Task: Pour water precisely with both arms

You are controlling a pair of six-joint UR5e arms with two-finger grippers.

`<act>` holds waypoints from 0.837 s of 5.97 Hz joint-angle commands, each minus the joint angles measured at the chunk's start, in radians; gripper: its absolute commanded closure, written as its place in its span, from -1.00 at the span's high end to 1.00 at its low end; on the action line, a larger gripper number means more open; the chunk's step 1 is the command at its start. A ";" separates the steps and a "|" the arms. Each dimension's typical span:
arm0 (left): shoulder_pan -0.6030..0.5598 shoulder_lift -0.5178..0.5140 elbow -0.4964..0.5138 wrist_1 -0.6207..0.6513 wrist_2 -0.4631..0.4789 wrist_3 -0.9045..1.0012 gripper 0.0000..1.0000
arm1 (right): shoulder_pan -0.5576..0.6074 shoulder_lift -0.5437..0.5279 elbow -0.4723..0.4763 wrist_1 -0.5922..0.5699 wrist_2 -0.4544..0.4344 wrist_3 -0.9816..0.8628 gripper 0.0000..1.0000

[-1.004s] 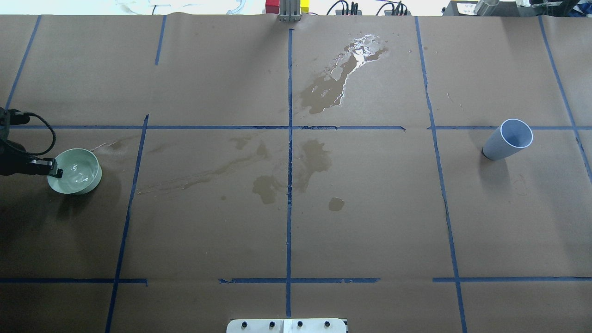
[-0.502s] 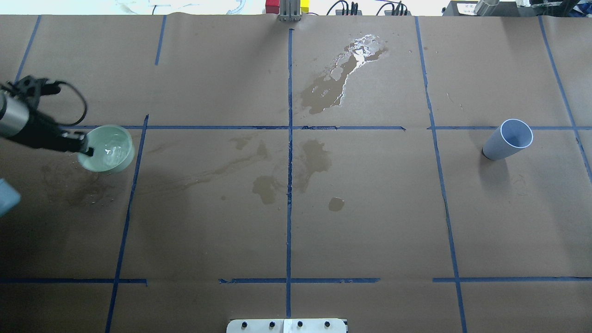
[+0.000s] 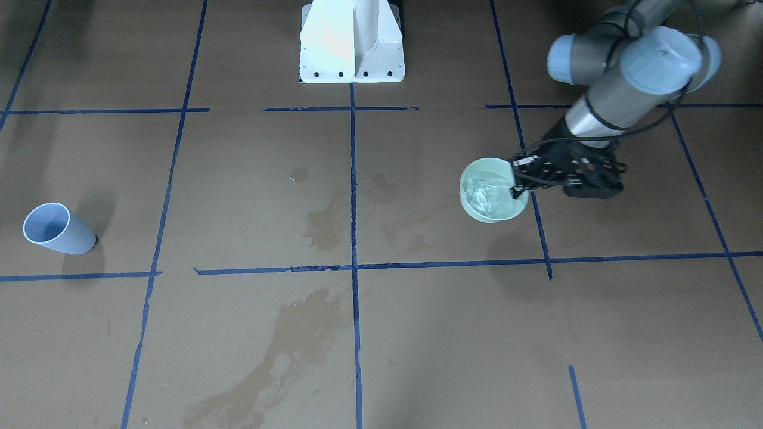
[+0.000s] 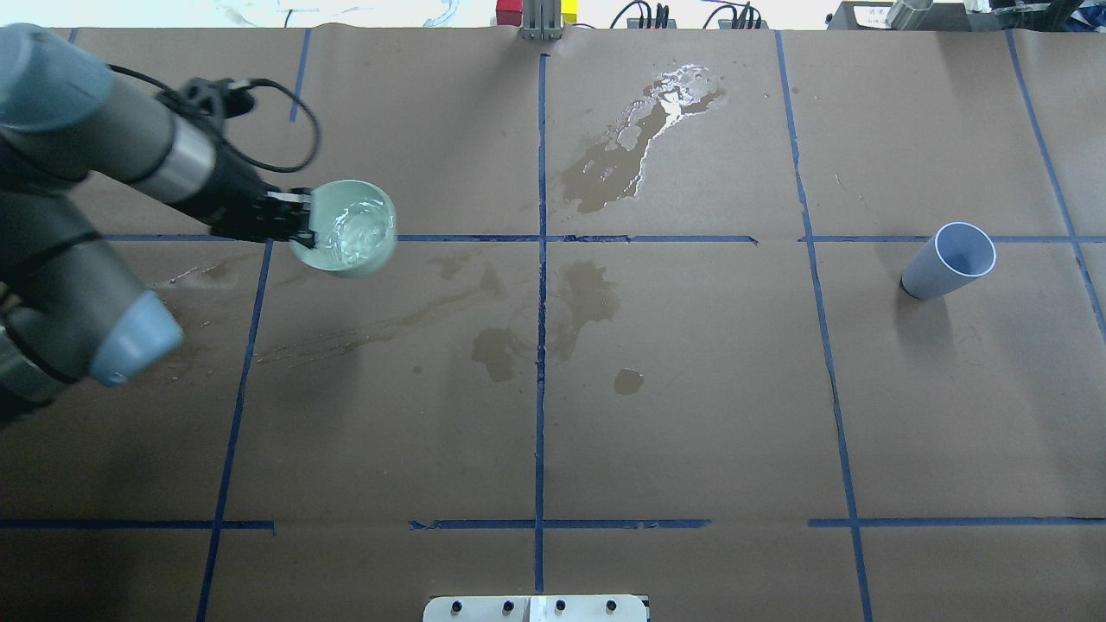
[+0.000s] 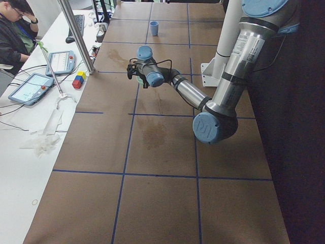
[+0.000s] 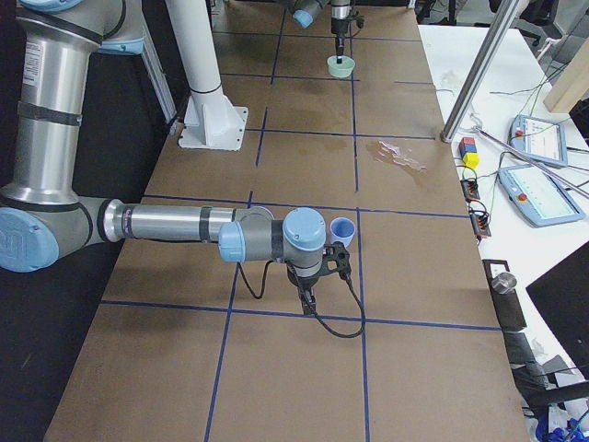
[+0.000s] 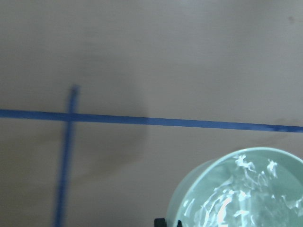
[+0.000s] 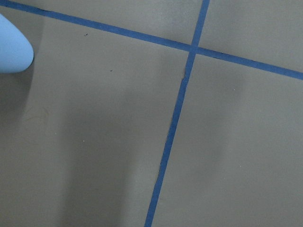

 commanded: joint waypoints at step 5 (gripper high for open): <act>0.312 -0.292 0.278 -0.008 0.356 -0.258 -1.00 | -0.001 0.002 -0.001 0.000 0.000 0.003 1.00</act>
